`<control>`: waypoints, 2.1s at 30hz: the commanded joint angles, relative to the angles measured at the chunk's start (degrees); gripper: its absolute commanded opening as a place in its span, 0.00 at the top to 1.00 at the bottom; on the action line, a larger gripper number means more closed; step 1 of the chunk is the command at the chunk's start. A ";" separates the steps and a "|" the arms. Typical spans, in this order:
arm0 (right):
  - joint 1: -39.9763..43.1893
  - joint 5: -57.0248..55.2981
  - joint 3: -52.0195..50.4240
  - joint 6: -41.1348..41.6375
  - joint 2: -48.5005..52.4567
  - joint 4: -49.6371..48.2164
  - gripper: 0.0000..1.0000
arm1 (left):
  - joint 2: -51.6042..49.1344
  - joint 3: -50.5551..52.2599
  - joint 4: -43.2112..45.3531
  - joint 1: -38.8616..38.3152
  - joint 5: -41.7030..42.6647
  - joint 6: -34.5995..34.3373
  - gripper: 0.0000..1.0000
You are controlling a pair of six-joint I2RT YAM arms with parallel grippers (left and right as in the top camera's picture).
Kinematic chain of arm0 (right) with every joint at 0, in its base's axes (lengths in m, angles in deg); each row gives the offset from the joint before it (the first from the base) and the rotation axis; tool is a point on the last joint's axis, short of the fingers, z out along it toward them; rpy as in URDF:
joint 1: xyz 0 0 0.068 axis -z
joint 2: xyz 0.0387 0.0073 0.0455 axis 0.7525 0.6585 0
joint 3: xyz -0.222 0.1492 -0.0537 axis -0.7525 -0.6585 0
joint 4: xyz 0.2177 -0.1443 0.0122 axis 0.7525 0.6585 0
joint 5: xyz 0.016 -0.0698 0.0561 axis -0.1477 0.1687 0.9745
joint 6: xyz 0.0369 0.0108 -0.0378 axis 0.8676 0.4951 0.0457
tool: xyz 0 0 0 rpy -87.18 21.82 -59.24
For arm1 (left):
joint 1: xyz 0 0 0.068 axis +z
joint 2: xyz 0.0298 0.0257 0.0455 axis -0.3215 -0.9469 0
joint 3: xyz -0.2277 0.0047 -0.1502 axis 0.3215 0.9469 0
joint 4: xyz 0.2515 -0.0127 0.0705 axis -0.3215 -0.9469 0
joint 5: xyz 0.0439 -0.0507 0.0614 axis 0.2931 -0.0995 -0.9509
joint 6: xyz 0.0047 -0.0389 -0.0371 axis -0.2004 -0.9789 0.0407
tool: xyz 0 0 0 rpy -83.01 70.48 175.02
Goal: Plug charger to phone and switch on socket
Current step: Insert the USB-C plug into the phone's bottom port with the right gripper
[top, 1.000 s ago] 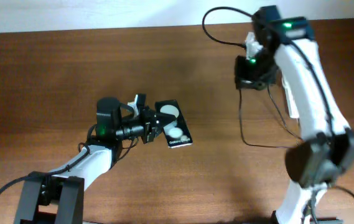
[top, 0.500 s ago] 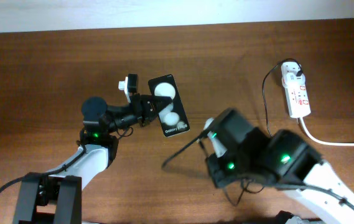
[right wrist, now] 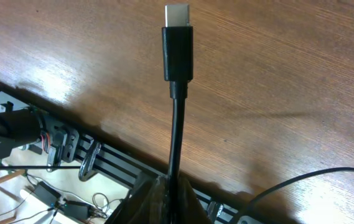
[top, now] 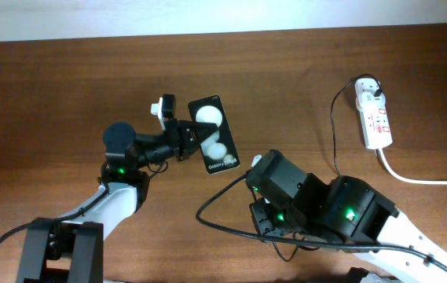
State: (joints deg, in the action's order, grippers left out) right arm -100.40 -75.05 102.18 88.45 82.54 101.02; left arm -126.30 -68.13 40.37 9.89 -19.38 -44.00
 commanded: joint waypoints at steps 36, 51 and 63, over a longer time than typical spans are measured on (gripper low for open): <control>-1.27 -2.78 -0.17 -0.96 9.90 -7.93 0.96 | 0.28 -0.81 0.63 0.15 -2.97 -6.14 1.00; -1.27 -3.06 -0.17 -0.98 10.29 -8.55 0.96 | 0.28 -0.81 0.63 0.15 -1.07 -3.02 1.00; -1.27 -3.76 -0.17 0.35 10.25 -8.31 0.96 | 0.28 -0.81 0.63 0.15 0.13 -2.60 1.00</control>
State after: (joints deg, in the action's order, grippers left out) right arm -101.32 -77.81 102.18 87.88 92.70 92.89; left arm -126.30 -68.13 40.37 10.11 -21.37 -47.78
